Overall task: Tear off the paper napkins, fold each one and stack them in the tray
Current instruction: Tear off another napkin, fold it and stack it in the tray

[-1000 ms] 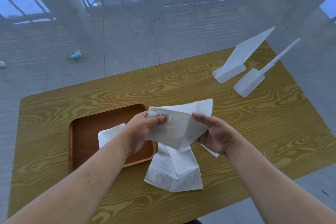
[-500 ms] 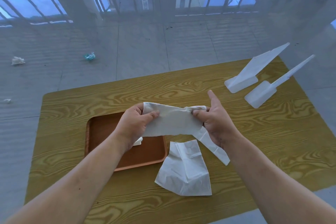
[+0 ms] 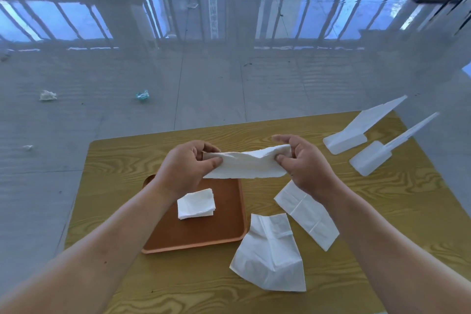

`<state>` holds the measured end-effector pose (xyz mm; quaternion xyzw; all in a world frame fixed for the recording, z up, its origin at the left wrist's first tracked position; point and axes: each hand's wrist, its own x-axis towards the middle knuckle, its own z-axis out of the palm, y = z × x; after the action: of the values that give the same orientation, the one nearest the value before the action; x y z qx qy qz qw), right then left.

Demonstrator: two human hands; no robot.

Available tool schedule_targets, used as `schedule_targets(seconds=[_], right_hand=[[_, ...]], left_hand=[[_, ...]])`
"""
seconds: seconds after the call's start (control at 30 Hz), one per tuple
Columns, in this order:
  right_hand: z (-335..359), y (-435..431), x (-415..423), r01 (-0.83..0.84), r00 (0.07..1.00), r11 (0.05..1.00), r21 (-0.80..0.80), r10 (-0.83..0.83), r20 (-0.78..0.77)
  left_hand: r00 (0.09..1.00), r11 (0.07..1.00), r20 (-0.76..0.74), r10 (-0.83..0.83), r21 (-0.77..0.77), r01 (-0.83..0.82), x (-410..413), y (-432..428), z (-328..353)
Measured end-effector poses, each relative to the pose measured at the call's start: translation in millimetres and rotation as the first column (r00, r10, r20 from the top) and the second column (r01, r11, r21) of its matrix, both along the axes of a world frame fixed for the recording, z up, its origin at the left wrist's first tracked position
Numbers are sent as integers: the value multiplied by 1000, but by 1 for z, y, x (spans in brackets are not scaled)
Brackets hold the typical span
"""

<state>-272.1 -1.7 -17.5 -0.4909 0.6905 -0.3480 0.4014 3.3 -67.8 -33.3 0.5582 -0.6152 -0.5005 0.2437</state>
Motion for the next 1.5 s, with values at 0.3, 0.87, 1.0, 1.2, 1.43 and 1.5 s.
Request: schedule_targets(seconds=[0.3, 0.87, 1.0, 1.2, 1.43, 1.5], right_hand=[[0, 0, 19, 79, 894, 994, -78, -105, -436], [-17, 5, 91, -165, 986, 980, -107, 163, -30], [-7, -10, 78, -16, 898, 997, 80, -21, 440], [-2, -16, 56, -111, 614, 927, 357, -219, 759], [-2, -12, 66, -103, 702, 937, 334, -169, 692], [-9, -6, 69, -69, 742, 947, 315, -163, 651]], left_hand=[[960, 945, 250, -129, -264, 195, 5, 0, 34], [783, 769, -410, 468, 626, -131, -17, 2, 52], [914, 918, -273, 299, 344, -198, -7, -2, 48], [979, 907, -199, -55, 400, 132, 12, 5, 30], [939, 927, -318, 132, 374, -3, 2, 18, 10], [941, 941, -289, 175, 329, -74, 2, 18, 4]])
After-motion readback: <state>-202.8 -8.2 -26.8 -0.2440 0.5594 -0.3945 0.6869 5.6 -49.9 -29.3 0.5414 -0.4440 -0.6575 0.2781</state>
